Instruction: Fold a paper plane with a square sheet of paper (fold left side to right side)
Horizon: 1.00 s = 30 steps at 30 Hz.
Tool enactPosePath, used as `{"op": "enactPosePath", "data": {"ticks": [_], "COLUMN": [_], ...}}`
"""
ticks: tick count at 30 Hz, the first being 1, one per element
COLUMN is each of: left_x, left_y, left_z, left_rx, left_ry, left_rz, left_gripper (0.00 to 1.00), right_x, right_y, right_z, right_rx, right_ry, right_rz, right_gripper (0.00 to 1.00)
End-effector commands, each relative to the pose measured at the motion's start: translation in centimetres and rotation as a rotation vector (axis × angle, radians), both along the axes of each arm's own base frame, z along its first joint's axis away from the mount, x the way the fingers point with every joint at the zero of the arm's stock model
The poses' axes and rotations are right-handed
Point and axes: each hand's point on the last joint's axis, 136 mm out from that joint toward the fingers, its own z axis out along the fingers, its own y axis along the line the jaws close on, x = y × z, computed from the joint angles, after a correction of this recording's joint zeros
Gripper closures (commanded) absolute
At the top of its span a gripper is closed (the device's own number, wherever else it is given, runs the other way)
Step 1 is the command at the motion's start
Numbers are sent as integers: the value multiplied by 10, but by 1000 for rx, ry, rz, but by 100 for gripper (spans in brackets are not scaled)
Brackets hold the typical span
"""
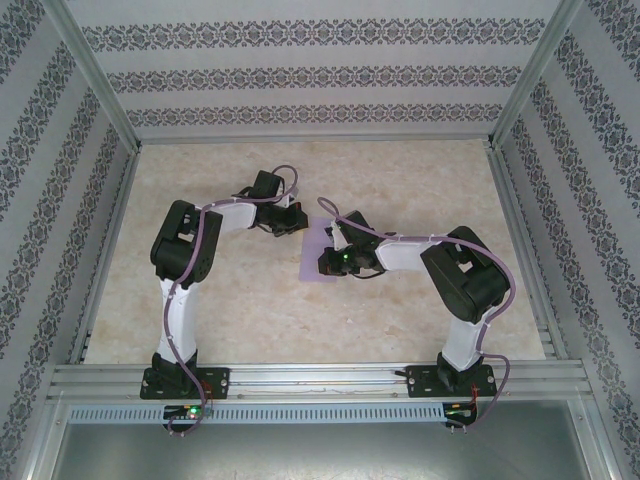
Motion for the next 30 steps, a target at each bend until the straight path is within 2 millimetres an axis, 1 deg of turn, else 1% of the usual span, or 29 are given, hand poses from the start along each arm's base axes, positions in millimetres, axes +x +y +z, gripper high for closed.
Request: {"op": "enactPosePath", "data": {"ticks": [1, 9, 17, 24, 30], "left_x": [68, 83, 93, 97, 96], "left_y": [57, 59, 60, 64, 65], "left_z": [-25, -18, -20, -20, -20], "left_rx": [166, 162, 152, 145, 145], "left_ry": [-164, -189, -195, -197, -194], "left_rz": [215, 237, 254, 273, 272], "left_gripper": [100, 100, 100, 100, 100], "right_x": [-71, -70, -71, -74, -82], "right_y": [-65, -64, -63, -63, -64], "right_z": [-72, -73, -71, -70, -69], "right_rx": [-301, -296, -291, -287, -278], "right_ry": [293, 298, 302, 309, 327], "right_rz": [-4, -1, 2, 11, 23], "right_gripper": [100, 100, 100, 100, 100]}}
